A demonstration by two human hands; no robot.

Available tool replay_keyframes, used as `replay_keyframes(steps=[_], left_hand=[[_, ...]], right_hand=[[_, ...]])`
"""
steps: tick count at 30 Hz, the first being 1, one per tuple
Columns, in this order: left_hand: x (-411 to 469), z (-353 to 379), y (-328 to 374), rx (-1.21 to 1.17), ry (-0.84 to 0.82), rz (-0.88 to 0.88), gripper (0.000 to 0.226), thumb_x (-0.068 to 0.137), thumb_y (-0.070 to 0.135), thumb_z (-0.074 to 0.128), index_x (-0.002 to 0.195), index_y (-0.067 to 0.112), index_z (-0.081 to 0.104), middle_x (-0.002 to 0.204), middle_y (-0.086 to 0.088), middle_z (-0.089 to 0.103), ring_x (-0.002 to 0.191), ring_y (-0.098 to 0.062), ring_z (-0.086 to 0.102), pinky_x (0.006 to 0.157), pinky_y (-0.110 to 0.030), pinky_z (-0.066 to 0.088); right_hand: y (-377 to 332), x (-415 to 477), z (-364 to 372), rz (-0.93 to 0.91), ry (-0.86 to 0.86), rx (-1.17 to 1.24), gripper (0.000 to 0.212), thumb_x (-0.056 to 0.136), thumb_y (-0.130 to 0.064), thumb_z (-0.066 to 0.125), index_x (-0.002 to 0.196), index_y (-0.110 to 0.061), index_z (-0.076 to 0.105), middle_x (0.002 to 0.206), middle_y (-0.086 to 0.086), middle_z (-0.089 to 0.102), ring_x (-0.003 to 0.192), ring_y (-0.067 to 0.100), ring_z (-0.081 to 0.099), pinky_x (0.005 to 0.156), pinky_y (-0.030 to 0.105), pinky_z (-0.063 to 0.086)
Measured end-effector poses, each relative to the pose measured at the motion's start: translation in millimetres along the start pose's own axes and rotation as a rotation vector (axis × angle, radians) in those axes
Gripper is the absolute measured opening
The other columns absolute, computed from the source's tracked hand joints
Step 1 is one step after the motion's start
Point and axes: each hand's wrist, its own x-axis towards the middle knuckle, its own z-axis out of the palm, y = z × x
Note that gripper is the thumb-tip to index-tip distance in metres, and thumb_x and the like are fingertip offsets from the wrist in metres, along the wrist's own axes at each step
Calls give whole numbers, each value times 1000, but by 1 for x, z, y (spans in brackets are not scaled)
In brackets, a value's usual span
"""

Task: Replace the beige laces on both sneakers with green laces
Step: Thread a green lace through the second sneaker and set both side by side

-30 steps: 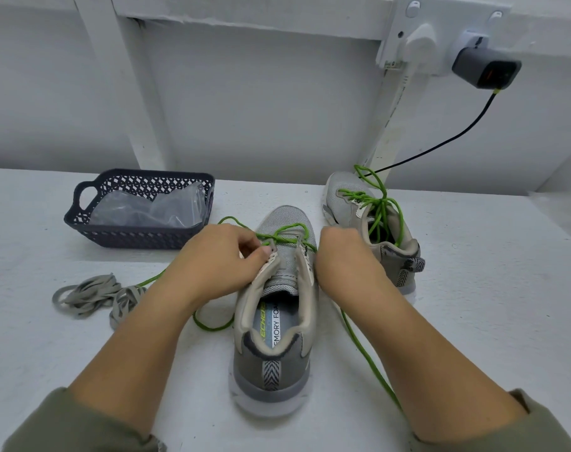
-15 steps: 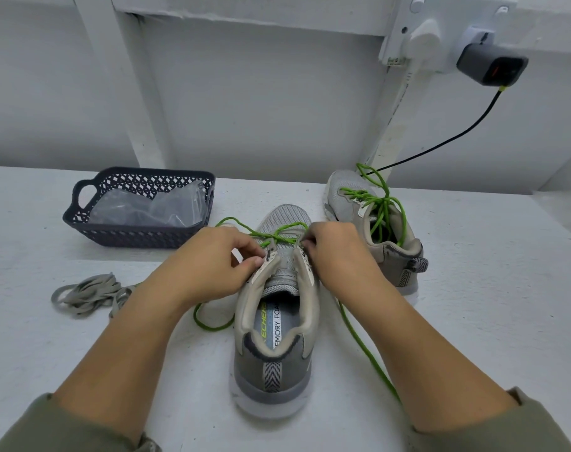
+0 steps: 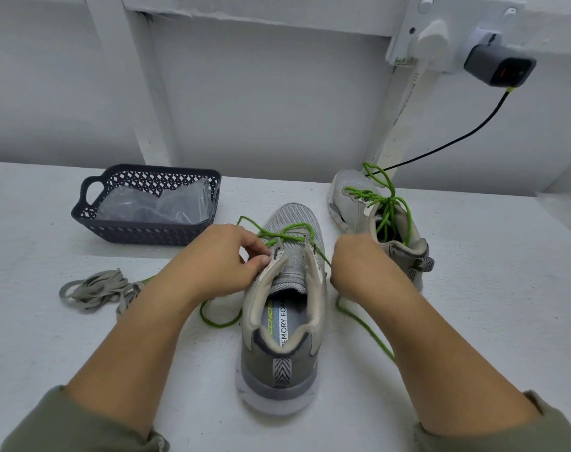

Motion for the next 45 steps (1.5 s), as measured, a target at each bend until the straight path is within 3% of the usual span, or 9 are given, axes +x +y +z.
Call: replay_keyframes(steps=[3, 7, 13, 19, 24, 29, 34, 40, 45], left_hand=[[1, 0, 1, 4, 1, -9, 9, 86, 34, 67, 91, 33, 74, 70, 25, 60, 62, 5, 61, 56, -2, 33], [0, 0, 1, 10, 3, -4, 10, 86, 34, 67, 91, 32, 74, 72, 25, 61, 62, 6, 61, 57, -2, 33], [1, 1, 0, -12, 3, -13, 9, 85, 34, 68, 90, 31, 75, 59, 29, 59, 60, 6, 61, 56, -4, 35], [0, 1, 0, -26, 11, -20, 8, 85, 33, 69, 88, 31, 75, 53, 30, 56, 59, 5, 61, 55, -5, 36], [1, 1, 0, -28, 15, -17, 7, 84, 33, 70, 88, 31, 76, 54, 29, 56, 60, 4, 62, 56, -4, 36], [0, 0, 0, -30, 11, -19, 7, 84, 33, 69, 88, 31, 75, 53, 30, 57, 60, 3, 62, 57, -5, 36], [0, 0, -1, -40, -9, -19, 8, 85, 34, 69, 89, 32, 75, 52, 42, 52, 60, 3, 62, 56, -6, 37], [0, 1, -1, -54, -8, -24, 8, 85, 34, 69, 89, 32, 75, 53, 42, 53, 60, 4, 62, 57, -8, 38], [0, 2, -2, -53, 3, -32, 5, 84, 34, 69, 85, 33, 74, 56, 31, 59, 57, 4, 61, 58, -12, 41]], right_hand=[[-4, -13, -4, 18, 1, -25, 29, 88, 3, 47, 64, -8, 35, 67, 3, 34, 56, 18, 37, 49, 28, 33], [-12, 8, 0, -135, 237, 77, 12, 92, -6, 51, 98, -5, 62, 94, 9, 61, 84, 27, 59, 62, 28, 41], [2, 6, -1, 10, 24, -52, 35, 90, -13, 59, 64, -12, 37, 71, 5, 39, 53, 15, 36, 42, 25, 27], [-10, 13, -3, -145, 149, 39, 12, 90, -6, 54, 93, -8, 66, 92, 10, 64, 78, 23, 59, 59, 25, 43], [0, 3, -7, 8, 8, -29, 31, 91, -12, 60, 66, -11, 41, 68, 4, 43, 54, 15, 43, 43, 24, 33], [-12, 14, -2, -118, 165, 48, 14, 89, -9, 57, 98, -10, 67, 95, 8, 65, 75, 22, 55, 63, 24, 43], [-1, 2, -5, -14, 25, -16, 32, 88, -7, 59, 63, -11, 40, 69, 5, 45, 55, 17, 45, 44, 24, 35], [-9, 19, 1, -117, 156, 31, 12, 88, -8, 57, 88, -10, 68, 87, 9, 65, 68, 22, 53, 61, 24, 46], [0, 10, -5, -27, 62, 11, 26, 90, -10, 60, 68, -9, 46, 73, 6, 48, 55, 15, 43, 45, 24, 36]])
